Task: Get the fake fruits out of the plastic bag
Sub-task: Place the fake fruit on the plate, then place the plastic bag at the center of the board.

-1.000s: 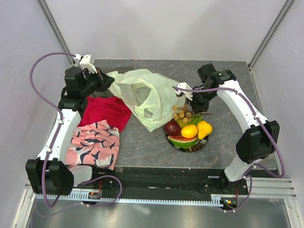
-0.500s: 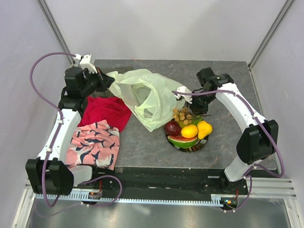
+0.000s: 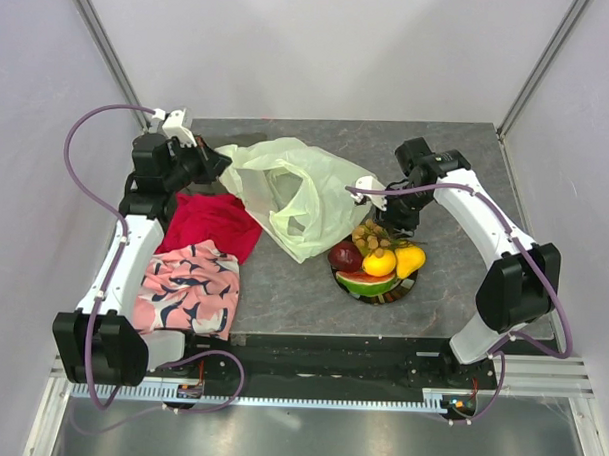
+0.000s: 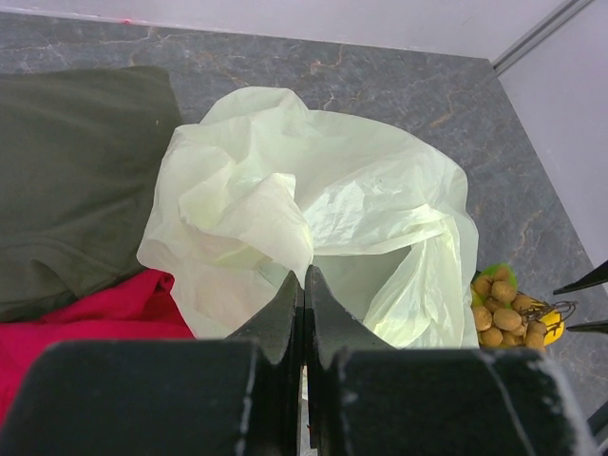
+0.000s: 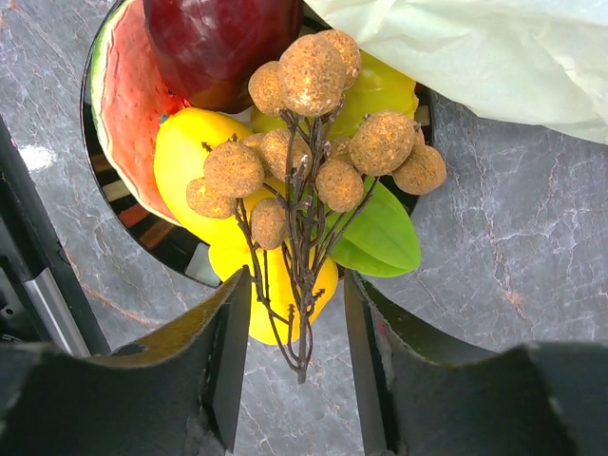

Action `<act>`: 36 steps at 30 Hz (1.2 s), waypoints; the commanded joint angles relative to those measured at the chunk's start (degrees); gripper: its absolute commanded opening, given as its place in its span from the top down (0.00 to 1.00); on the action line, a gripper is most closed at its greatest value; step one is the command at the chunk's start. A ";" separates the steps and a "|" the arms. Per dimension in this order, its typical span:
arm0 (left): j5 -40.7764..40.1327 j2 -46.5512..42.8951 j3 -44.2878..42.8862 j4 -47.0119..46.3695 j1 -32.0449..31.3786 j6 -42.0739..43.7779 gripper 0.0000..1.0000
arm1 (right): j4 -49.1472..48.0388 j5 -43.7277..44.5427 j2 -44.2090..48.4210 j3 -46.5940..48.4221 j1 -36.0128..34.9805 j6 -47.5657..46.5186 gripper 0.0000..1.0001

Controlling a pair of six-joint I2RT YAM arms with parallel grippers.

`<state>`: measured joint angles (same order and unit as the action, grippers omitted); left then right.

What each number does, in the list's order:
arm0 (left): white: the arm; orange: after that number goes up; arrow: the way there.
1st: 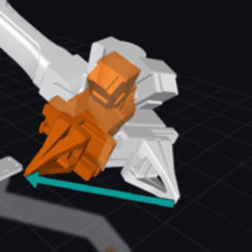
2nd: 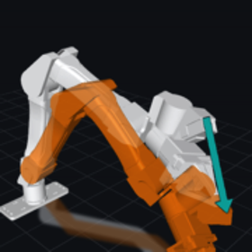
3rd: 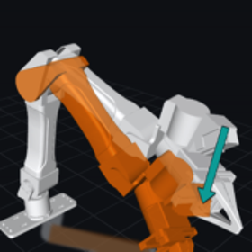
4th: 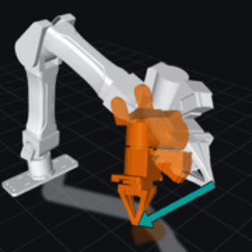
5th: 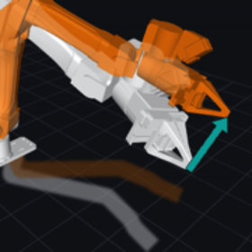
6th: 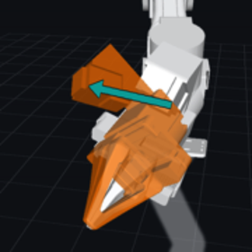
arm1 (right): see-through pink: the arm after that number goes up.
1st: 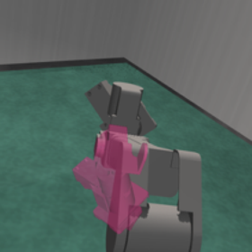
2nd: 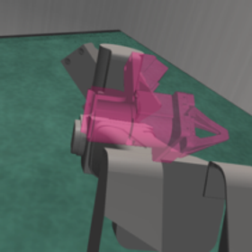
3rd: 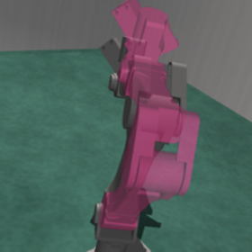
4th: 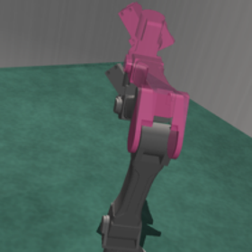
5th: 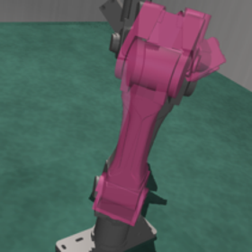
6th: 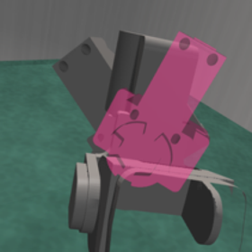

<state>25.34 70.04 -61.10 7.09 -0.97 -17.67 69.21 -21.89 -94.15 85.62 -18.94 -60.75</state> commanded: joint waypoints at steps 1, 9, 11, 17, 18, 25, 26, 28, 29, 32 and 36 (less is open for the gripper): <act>1.11 0.18 -1.21 -2.70 0.27 -2.10 0.98 | 1.01 0.62 1.69 3.31 0.13 0.37 0.47; 2.69 2.02 -3.22 -4.80 0.27 -2.81 0.99 | -4.33 4.04 0.63 10.08 0.13 9.05 0.03; 3.13 5.00 -6.99 -5.59 0.18 -3.24 0.98 | -10.04 7.80 0.72 9.92 0.22 15.02 0.02; 4.89 18.34 -25.24 -6.39 -2.19 -5.79 0.98 | -27.27 17.31 1.34 7.80 0.22 29.87 0.02; 5.15 20.29 -27.99 -6.30 -3.50 -5.19 0.98 | -29.29 20.54 0.81 7.89 0.22 31.38 0.02; 4.80 31.03 -48.56 -8.40 -10.45 -0.18 0.98 | -31.15 27.07 0.19 8.25 0.22 34.91 0.02; 4.72 31.99 -49.63 -8.50 -11.24 1.13 0.98 | -31.68 27.51 0.80 7.98 0.22 35.52 0.02; 4.63 32.53 -51.04 -8.59 -13.17 2.20 0.98 | -32.64 29.53 1.42 6.41 0.31 36.23 0.02; 4.45 32.53 -50.96 -8.41 -13.61 3.07 0.98 | -33.87 30.58 1.86 5.79 0.22 37.10 0.02; 4.45 31.74 -48.60 -6.57 -14.76 4.74 0.98 | -35.45 35.15 2.04 3.77 0.22 37.55 0.02; 1.48 28.75 -40.78 -4.28 -14.94 5.28 0.82 | -36.07 37.27 2.30 2.01 0.22 37.72 0.02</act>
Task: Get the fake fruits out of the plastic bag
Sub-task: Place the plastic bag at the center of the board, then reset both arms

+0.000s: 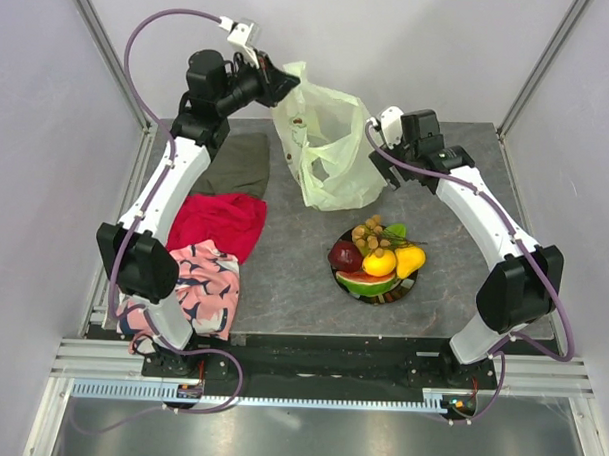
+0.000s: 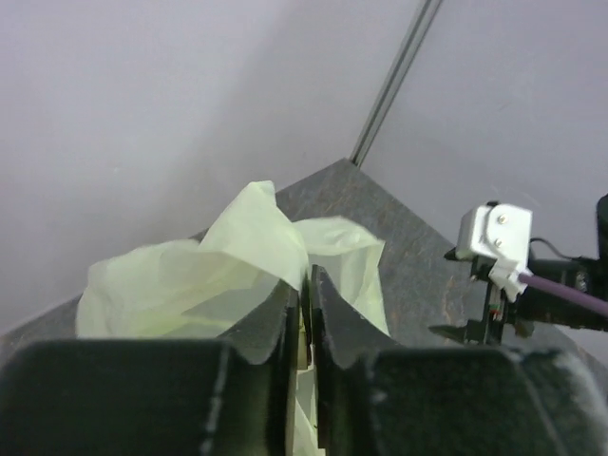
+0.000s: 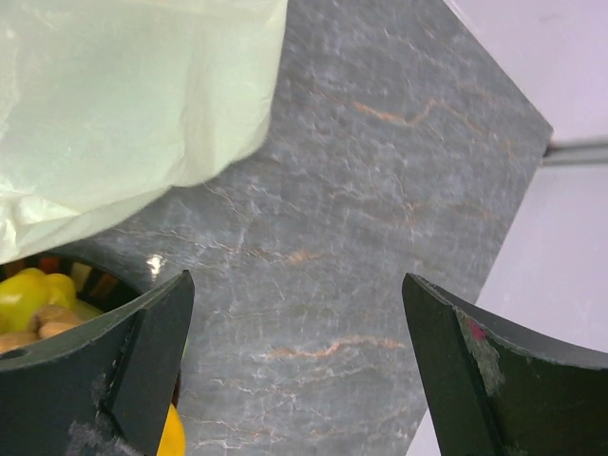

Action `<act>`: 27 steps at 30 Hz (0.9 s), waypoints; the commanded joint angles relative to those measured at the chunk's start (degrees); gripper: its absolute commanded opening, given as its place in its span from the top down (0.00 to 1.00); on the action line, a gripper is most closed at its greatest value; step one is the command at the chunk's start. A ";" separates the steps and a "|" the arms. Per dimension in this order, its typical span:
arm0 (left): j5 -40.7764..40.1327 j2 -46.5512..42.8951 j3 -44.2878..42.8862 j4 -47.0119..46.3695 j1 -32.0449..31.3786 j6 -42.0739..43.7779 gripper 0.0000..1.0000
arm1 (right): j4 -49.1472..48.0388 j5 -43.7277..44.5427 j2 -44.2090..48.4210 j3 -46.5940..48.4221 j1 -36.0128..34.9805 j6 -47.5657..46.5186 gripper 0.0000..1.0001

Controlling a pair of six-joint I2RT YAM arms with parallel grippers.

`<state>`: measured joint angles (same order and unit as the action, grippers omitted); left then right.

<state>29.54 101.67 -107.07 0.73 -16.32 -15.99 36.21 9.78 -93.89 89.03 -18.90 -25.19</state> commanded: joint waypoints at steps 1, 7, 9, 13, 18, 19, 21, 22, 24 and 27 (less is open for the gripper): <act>-3.78 -3.84 7.29 2.43 0.41 3.60 0.71 | -3.25 5.86 2.04 -1.41 0.17 2.34 0.02; -7.21 -4.99 7.58 4.01 0.41 5.79 0.41 | -5.53 9.38 0.64 -1.06 0.26 4.88 0.02; -8.00 -5.25 6.79 4.36 0.41 6.84 0.35 | -5.71 9.82 -0.33 -0.44 0.18 5.85 0.02; -9.93 -7.18 5.47 6.29 0.41 12.01 0.03 | -6.23 10.43 -0.60 -0.26 0.17 7.26 0.02; -12.57 -12.10 8.96 9.37 0.93 18.08 0.02 | -7.90 15.60 1.16 -2.54 0.26 6.73 0.02; -12.58 -13.33 10.20 9.90 0.94 19.58 0.02 | -8.34 18.40 1.51 -2.90 1.05 6.73 0.02; -13.19 -16.39 14.05 11.04 1.20 20.82 0.02 | -8.34 19.13 2.83 -4.30 2.36 6.65 0.02; -13.37 -17.28 15.30 12.44 1.20 21.69 0.01 | -8.34 19.74 3.61 -4.83 4.11 6.65 0.02; -14.33 -20.26 18.97 13.76 1.29 21.96 0.01 | -8.00 20.45 3.89 -5.98 5.70 6.73 0.02; -16.09 -24.92 25.75 14.39 1.81 22.31 0.01 | -5.54 21.33 3.18 -6.06 8.17 7.43 0.02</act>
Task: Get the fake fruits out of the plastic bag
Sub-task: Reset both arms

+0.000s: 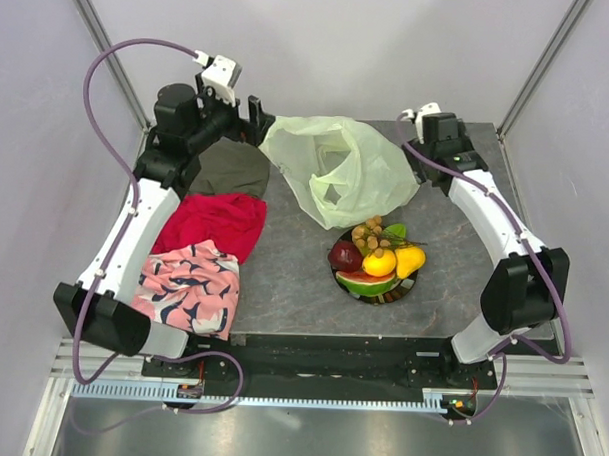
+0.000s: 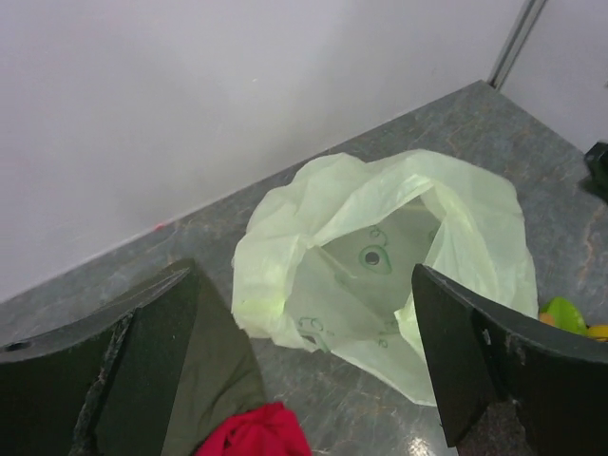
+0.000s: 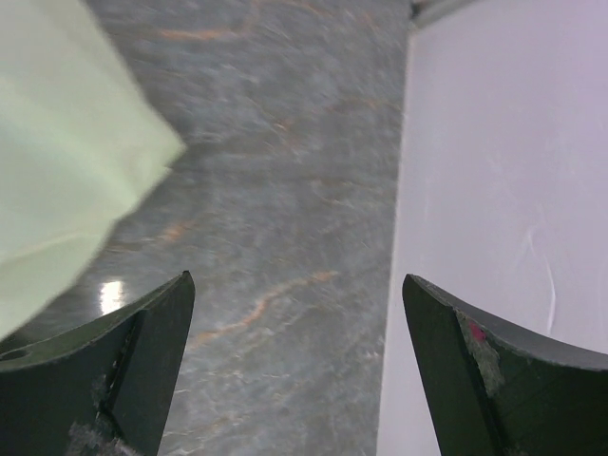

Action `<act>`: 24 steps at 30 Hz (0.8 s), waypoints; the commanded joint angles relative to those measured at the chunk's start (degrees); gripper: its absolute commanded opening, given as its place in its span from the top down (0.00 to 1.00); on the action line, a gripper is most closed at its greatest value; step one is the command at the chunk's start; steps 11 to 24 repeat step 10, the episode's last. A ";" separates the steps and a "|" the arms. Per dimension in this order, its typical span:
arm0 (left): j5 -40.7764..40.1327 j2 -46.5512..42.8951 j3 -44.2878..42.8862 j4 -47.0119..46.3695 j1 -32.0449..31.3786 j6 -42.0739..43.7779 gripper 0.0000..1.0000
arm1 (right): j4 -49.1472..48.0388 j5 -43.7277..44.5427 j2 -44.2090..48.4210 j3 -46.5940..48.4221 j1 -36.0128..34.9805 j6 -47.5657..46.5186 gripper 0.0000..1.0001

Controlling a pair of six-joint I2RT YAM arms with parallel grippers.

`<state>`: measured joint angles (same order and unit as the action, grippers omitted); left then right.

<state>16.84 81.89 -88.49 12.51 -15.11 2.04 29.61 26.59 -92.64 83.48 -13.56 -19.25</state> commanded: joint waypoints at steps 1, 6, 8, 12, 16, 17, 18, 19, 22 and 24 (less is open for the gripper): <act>-3.83 -6.46 8.93 2.69 1.05 4.46 0.01 | 1.50 4.18 1.76 -0.69 4.32 1.93 0.02; -5.50 -10.08 15.88 3.13 1.93 5.51 0.01 | 1.68 4.35 -0.69 -2.27 9.86 5.44 0.02; -6.46 -10.61 17.20 3.39 1.93 5.87 0.01 | 2.91 2.78 -1.66 -1.75 11.53 7.55 0.02; -7.61 -11.39 18.17 3.57 1.93 5.52 0.01 | 4.23 1.63 -2.63 -0.35 13.38 10.26 0.02; -7.61 -11.39 18.17 3.57 1.93 5.52 0.01 | 4.23 1.63 -2.63 -0.35 13.38 10.26 0.02; -7.61 -11.39 18.17 3.57 1.93 5.52 0.01 | 4.23 1.63 -2.63 -0.35 13.38 10.26 0.02; -7.61 -11.39 18.17 3.57 1.93 5.52 0.01 | 4.23 1.63 -2.63 -0.35 13.38 10.26 0.02; -7.61 -11.39 18.17 3.57 1.93 5.52 0.01 | 4.23 1.63 -2.63 -0.35 13.38 10.26 0.02; -7.61 -11.39 18.17 3.57 1.93 5.52 0.01 | 4.23 1.63 -2.63 -0.35 13.38 10.26 0.02; -7.61 -11.39 18.17 3.57 1.93 5.52 0.01 | 4.23 1.63 -2.63 -0.35 13.38 10.26 0.02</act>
